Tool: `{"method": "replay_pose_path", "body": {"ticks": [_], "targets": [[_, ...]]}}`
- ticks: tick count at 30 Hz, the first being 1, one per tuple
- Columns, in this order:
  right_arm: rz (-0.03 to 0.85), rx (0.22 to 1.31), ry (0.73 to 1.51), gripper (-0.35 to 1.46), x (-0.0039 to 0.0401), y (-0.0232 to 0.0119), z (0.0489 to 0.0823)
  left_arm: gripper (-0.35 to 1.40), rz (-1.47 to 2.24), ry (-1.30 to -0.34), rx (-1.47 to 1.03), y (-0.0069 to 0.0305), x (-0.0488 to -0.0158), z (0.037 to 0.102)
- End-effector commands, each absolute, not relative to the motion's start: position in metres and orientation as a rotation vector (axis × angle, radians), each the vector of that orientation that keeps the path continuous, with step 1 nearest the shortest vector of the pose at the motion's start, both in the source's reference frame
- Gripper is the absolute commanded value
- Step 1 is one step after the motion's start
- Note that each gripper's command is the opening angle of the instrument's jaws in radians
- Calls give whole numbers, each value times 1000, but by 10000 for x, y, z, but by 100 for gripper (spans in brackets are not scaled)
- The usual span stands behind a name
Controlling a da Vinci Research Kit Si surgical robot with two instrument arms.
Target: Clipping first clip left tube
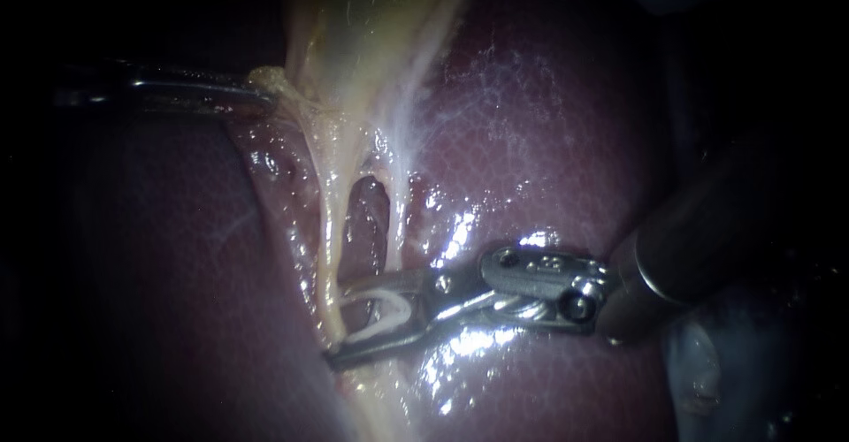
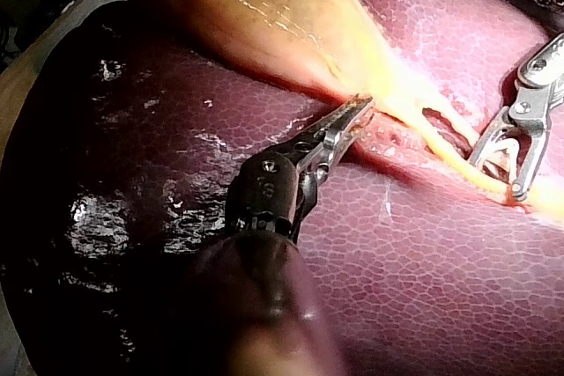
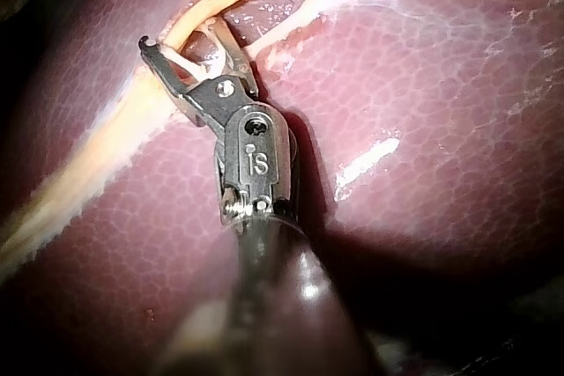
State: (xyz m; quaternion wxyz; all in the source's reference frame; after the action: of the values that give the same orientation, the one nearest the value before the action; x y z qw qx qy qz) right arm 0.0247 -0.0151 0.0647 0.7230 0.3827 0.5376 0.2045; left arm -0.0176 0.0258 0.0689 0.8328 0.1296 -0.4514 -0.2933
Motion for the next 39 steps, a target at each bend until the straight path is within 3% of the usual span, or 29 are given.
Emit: {"method": "replay_pose_path", "body": {"ticks": [1,18,28,39], "targets": [[453,843,1187,50,246,-151,645,-35,-621,-957,275,258,-176,689],[517,835,1188,50,193,-116,579,-35,-621,-957,275,258,-175,689],[534,841,1180,50,192,-120,594,-35,-621,-957,275,258,-175,689],[558,919,1145,50,199,-133,650,-35,-621,-957,275,258,-175,689]]}}
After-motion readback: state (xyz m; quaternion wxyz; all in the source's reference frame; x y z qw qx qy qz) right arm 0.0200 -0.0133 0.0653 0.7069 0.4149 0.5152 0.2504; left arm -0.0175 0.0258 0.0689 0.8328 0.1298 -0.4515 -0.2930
